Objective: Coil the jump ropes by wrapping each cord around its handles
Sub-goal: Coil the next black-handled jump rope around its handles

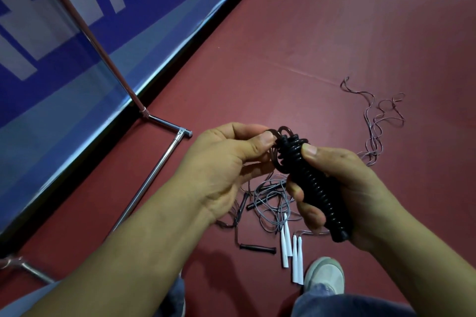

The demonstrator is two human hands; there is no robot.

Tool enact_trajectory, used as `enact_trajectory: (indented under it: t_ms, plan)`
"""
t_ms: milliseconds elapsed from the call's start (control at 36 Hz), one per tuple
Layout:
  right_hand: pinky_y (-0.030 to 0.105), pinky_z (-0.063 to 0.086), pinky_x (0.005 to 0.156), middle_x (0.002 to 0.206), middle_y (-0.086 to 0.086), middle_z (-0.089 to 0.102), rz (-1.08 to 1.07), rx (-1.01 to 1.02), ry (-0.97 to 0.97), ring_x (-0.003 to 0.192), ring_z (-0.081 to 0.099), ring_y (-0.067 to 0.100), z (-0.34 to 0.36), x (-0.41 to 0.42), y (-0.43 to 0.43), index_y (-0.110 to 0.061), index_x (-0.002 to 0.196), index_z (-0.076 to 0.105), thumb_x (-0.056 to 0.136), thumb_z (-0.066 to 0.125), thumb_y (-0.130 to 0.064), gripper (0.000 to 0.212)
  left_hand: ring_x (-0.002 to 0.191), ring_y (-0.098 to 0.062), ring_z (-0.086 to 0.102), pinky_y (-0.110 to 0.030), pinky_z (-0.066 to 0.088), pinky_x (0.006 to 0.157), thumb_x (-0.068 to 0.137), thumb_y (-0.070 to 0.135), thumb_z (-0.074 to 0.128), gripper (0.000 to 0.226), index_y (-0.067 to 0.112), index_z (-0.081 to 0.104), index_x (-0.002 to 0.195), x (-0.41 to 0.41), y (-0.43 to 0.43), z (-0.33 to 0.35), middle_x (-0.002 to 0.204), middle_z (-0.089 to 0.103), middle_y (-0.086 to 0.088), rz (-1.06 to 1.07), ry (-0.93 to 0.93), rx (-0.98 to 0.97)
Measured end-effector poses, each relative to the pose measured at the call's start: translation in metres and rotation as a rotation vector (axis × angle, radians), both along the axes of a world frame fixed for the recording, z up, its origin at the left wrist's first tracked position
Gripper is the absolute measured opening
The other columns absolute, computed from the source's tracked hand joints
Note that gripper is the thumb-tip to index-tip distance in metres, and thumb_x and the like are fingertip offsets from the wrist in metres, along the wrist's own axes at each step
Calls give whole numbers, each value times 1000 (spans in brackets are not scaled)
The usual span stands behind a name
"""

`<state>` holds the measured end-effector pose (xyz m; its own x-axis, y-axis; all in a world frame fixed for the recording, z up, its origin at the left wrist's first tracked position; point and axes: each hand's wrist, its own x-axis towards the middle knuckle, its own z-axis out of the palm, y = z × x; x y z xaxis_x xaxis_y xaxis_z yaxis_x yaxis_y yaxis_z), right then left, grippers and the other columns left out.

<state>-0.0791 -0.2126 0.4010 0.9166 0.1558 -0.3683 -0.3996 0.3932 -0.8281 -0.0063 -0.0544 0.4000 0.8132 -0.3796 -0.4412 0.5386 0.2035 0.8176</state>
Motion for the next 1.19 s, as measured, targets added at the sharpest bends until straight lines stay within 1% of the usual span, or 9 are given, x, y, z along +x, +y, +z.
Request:
enact_trajectory:
  t_ms: [111, 167, 333, 611, 722, 806, 917, 1083, 1194]
  plan:
    - [23, 44, 38, 64, 18, 55, -27, 21, 22, 33, 43, 19, 0, 2, -4, -6, 91, 71, 85, 60, -36, 32, 62, -19, 70, -36, 61, 65, 92, 12, 72, 8, 14, 66, 86, -12, -6, -7, 77, 73, -7, 101, -494, 367]
    - [22, 43, 38, 64, 15, 54, -13, 68, 36, 32, 43, 17, 1, 1, -7, -8, 93, 71, 85, 60, -38, 33, 60, -17, 70, -39, 61, 65, 95, 14, 69, 8, 14, 63, 89, -13, -8, -7, 72, 70, -3, 81, -595, 382]
    - [23, 45, 38, 66, 13, 57, 131, 129, -9, 34, 48, 15, 0, -2, -19, -8, 101, 71, 78, 78, -45, 44, 71, -24, 54, -33, 55, 63, 99, 9, 49, 23, 5, 71, 99, -3, 2, 3, 89, 64, -15, -143, -245, -132]
    - [24, 45, 37, 65, 21, 54, 101, -7, 38, 33, 46, 18, -4, -2, -16, 10, 106, 64, 89, 61, -33, 45, 57, -16, 52, -26, 46, 56, 89, 0, 69, 10, 0, 78, 86, 7, 2, -4, 74, 67, -14, -109, -207, 89]
    - [24, 44, 36, 63, 21, 55, 85, -28, 56, 33, 46, 19, -4, -1, -11, 4, 101, 70, 87, 62, -34, 41, 62, -10, 58, -24, 46, 62, 87, -5, 67, 14, 5, 77, 88, 8, 4, -3, 74, 70, -6, -76, -104, 65]
    - [22, 42, 35, 63, 18, 54, 20, -4, 84, 32, 44, 18, -4, -1, -9, 1, 96, 70, 84, 64, -36, 40, 62, -13, 50, -23, 39, 54, 87, -10, 63, 14, -3, 73, 93, 9, 3, 2, 73, 65, -10, 6, -40, -26]
    - [18, 36, 33, 61, 10, 54, -57, 56, 173, 32, 41, 14, 0, 1, -2, -6, 86, 71, 80, 67, -38, 33, 64, -18, 46, -26, 34, 53, 89, -16, 58, 21, -3, 67, 103, 7, -2, 1, 69, 64, -9, 154, -134, -84]
    - [16, 32, 33, 61, 5, 53, -120, 129, 213, 32, 40, 11, 0, 5, 1, -4, 93, 67, 81, 59, -45, 43, 72, -18, 61, -26, 47, 60, 88, -12, 65, 25, 10, 72, 97, 5, 2, 3, 72, 69, -1, 257, -482, 10]
    - [17, 32, 32, 61, 4, 52, -117, 123, 196, 32, 40, 10, 0, 8, 3, -4, 97, 65, 80, 59, -46, 45, 70, -24, 57, -29, 48, 61, 88, -13, 65, 24, 8, 71, 96, 8, 3, 4, 73, 69, -3, 273, -513, 7]
